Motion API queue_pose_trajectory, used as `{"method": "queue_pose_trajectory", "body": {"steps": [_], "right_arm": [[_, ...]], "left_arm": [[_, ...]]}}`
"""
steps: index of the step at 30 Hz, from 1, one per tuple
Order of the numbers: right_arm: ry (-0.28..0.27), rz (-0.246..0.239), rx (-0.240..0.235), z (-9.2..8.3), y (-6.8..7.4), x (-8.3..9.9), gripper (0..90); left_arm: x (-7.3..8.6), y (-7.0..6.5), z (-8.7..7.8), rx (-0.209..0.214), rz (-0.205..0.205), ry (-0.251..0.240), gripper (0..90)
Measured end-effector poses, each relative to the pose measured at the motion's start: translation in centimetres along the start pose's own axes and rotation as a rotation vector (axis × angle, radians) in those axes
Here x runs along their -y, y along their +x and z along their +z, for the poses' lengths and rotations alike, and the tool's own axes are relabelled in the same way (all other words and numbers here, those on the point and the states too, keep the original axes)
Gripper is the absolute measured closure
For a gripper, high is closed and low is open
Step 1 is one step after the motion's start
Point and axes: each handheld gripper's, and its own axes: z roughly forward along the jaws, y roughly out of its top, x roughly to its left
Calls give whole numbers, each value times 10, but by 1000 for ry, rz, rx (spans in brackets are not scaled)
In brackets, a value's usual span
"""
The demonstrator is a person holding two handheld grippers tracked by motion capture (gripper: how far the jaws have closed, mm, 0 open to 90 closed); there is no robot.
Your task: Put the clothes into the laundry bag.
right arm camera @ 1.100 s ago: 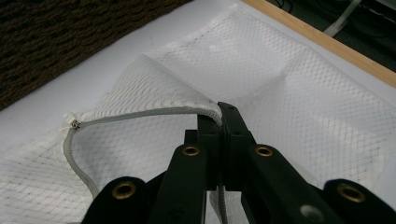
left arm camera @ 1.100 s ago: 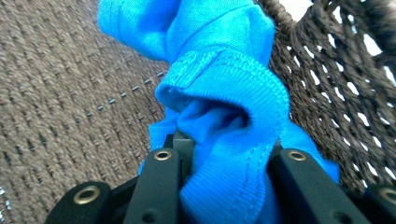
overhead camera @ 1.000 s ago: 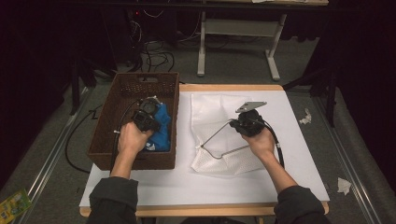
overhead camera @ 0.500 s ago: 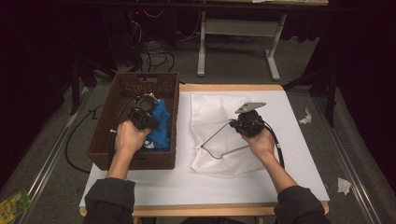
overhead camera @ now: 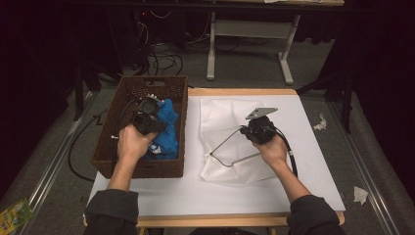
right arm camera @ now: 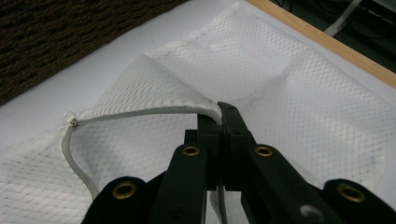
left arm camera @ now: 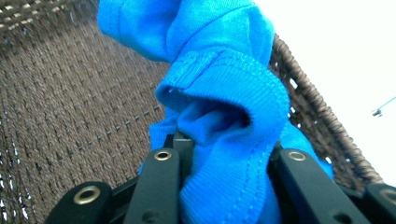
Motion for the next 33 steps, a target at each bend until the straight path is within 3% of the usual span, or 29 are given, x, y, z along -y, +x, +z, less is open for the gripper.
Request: {"method": "queue_pose_trajectory", "body": {"steps": [10, 19, 23, 33], "right_arm": [[3, 6, -1, 1, 0, 1, 895], [2, 7, -1, 1, 0, 2, 895], [4, 8, -2, 2, -1, 3, 895], [4, 8, -1, 2, -2, 3, 895]], "left_arm": [[3, 4, -13, 22, -12, -46, 707], [1, 2, -27, 24, 1, -78, 707], [1, 3, -33, 48, -6, -99, 707], [-3, -2, -42, 64, 16, -119, 707]]}}
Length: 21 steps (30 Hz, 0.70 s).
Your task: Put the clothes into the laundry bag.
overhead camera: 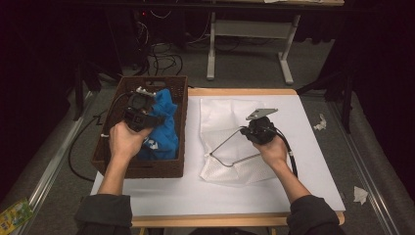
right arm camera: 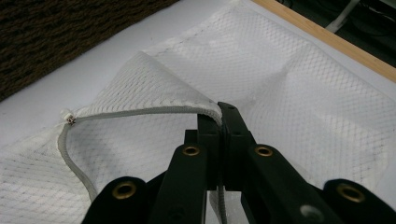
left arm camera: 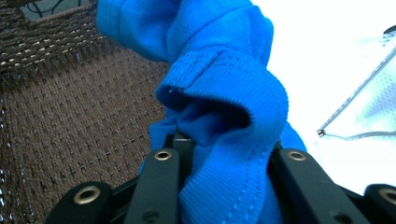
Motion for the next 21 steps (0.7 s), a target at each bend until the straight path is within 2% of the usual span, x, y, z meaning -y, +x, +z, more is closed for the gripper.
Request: {"method": "queue_pose_trajectory", "body": {"steps": [9, 14, 21], "right_arm": [[1, 9, 1, 1, -1, 2, 896], [-1, 11, -1, 1, -1, 2, 896], [2, 13, -1, 1, -3, 3, 896]], "left_arm": [[-4, -6, -8, 27, 15, -12, 707], [-6, -11, -11, 60, 19, -30, 707], [-10, -22, -19, 81, 49, -52, 707]]}}
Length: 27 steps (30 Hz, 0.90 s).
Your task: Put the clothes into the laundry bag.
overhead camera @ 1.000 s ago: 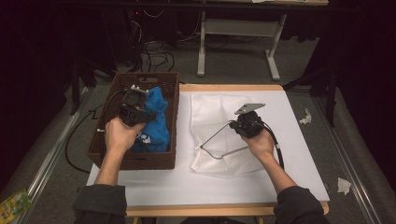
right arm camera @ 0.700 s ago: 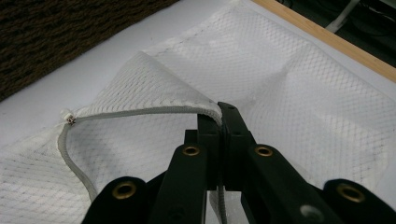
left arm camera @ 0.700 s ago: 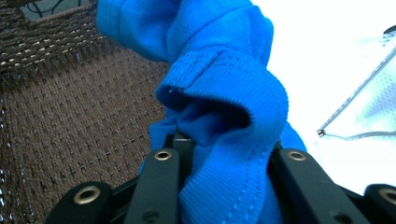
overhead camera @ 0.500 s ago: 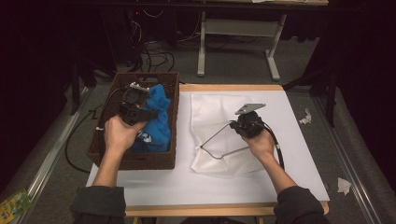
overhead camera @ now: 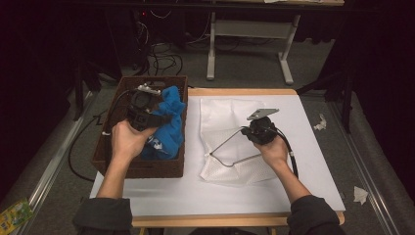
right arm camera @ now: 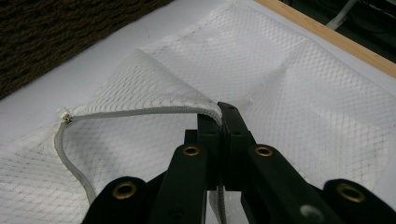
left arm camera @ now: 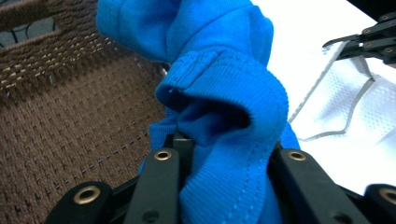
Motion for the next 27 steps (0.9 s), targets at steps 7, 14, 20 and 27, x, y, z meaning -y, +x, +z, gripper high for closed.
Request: {"method": "queue_pose_trajectory", "body": {"steps": [7, 14, 20, 27], "right_arm": [[-8, 2, -5, 0, 0, 1, 896], [-9, 4, -5, 0, -1, 1, 896], [-8, 4, -6, 0, -2, 1, 896], [-10, 7, -9, -1, -3, 1, 896]], "left_arm": [[-6, -13, -5, 28, 26, -32, 706], [-10, -21, -8, 68, 28, -60, 707], [-15, -32, -7, 105, 42, -74, 707], [-20, -48, -5, 127, 75, -92, 707]]}}
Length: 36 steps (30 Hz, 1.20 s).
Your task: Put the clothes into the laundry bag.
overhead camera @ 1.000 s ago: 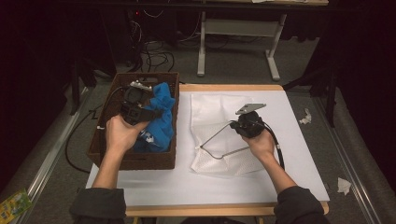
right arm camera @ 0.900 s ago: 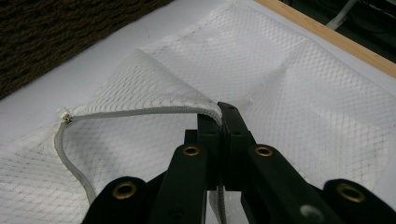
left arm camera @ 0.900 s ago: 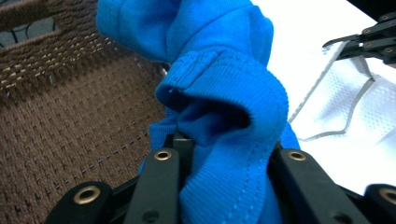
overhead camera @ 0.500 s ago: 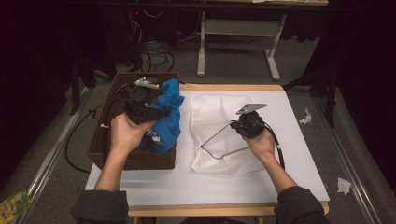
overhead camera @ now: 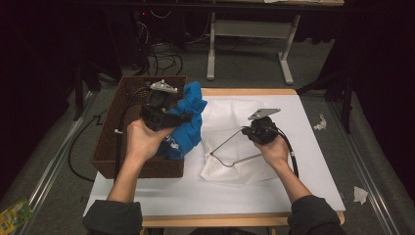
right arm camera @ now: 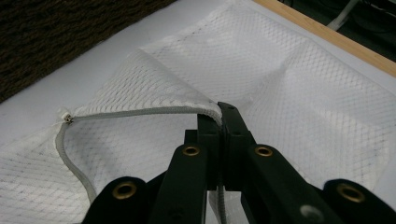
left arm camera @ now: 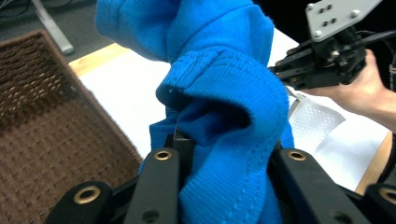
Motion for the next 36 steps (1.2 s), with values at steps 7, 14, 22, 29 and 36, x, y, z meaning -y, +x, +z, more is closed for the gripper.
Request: {"method": "queue_pose_trajectory", "body": {"steps": [7, 14, 22, 29, 36], "right_arm": [[1, 5, -3, -1, -1, 0, 896], [3, 3, -2, 0, -1, 0, 896], [5, 3, -5, 0, -1, 0, 896], [3, 5, -10, 0, -3, 0, 895], [1, 6, -14, 1, -3, 0, 896]], "left_arm": [[-2, -12, 8, 21, 23, 5, 707], [-6, -27, 11, 7, 65, -9, 707], [-10, -42, 19, 47, 94, -7, 707], [-13, -53, 26, 94, 105, -13, 707], [-16, -66, 34, 135, 123, -16, 707]]}}
